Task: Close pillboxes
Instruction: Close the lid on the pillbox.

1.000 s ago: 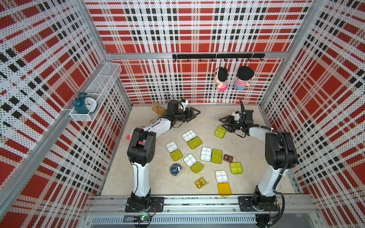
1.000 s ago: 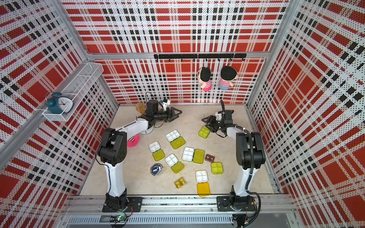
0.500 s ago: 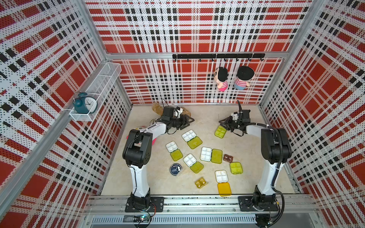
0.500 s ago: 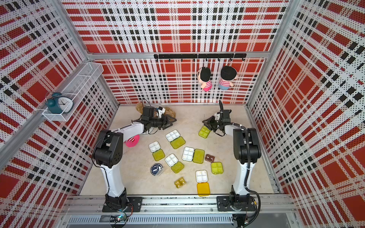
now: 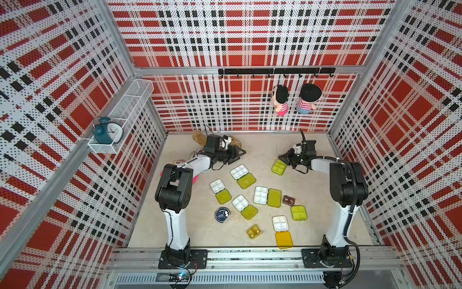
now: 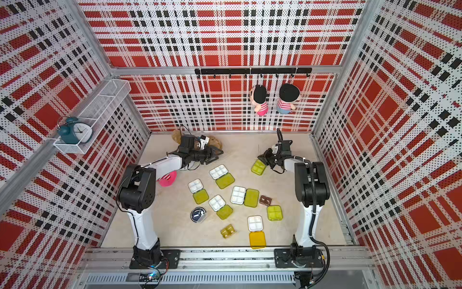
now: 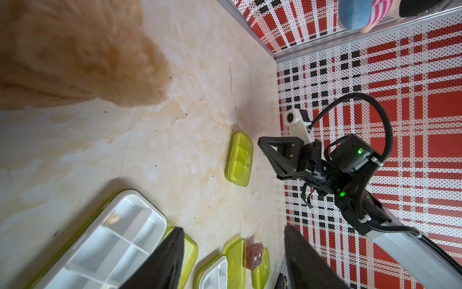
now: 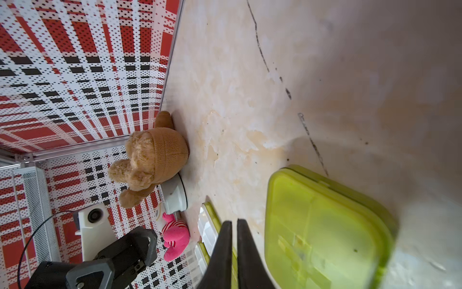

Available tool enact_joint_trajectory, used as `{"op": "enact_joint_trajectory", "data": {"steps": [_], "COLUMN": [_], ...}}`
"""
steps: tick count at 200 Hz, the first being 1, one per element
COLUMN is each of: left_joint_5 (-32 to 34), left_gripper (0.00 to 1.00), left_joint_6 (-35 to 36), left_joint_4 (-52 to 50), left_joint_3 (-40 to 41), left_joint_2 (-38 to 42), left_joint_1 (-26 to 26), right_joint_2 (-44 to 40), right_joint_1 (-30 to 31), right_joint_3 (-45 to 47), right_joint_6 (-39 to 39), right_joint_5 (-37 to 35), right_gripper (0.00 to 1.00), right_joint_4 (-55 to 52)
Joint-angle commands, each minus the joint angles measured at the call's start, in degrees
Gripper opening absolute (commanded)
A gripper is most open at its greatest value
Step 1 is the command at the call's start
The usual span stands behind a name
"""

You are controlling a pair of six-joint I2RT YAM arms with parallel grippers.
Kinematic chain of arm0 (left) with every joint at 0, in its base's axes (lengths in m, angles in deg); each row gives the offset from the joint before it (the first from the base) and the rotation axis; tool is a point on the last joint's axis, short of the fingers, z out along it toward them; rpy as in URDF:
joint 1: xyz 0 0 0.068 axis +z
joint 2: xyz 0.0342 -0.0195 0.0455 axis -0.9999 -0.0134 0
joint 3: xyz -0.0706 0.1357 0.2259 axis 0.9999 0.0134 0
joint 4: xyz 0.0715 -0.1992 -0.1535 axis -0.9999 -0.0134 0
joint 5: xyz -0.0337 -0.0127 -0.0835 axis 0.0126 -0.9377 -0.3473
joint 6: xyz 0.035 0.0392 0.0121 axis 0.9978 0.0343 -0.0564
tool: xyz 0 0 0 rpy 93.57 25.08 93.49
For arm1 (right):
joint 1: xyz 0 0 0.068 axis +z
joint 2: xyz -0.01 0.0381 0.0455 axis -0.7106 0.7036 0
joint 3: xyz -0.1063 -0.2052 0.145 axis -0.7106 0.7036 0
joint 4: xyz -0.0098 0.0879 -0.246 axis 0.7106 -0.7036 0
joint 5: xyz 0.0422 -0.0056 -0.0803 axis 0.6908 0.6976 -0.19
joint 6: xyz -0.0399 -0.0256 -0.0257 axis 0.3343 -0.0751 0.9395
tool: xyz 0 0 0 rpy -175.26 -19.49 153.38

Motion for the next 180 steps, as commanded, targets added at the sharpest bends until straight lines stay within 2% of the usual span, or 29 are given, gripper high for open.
{"op": "enact_joint_trajectory", "data": {"steps": [1,101,120,129,180], "left_joint_5": [-0.57,-0.69,-0.66,-0.56,-0.48], "left_gripper": [0.66,0.66,0.65,0.65,0.65], "left_joint_6": [0.73,0.47,0.47,0.56,0.57], "left_joint_4": [0.08,0.17,0.17,0.17,0.34], "left_joint_3": [-0.03,0.37,0.46,0.54,1.16], "left_joint_2": [0.79,0.6,0.82,0.8,1.39], "left_joint_1": [0.45,0.44,0.45,2.21,2.15], "right_joint_2": [1.64,3.36,3.12,3.05,1.03], "right_joint_1": [0.37,0.35,0.32,0.37,0.71], "right_joint_3": [0.32,0.66,1.49,1.97,6.69], "right_joint_6": [0.25,0.34,0.62,0.68,0.85], "right_joint_5": [-1.61,-2.96,-3.19,-3.03,-3.2], "right_gripper": [0.08,0.04,0.03,0.03,0.02], "right_joint_4": [-1.21,-1.56,-1.74,-1.74,-0.09]}}
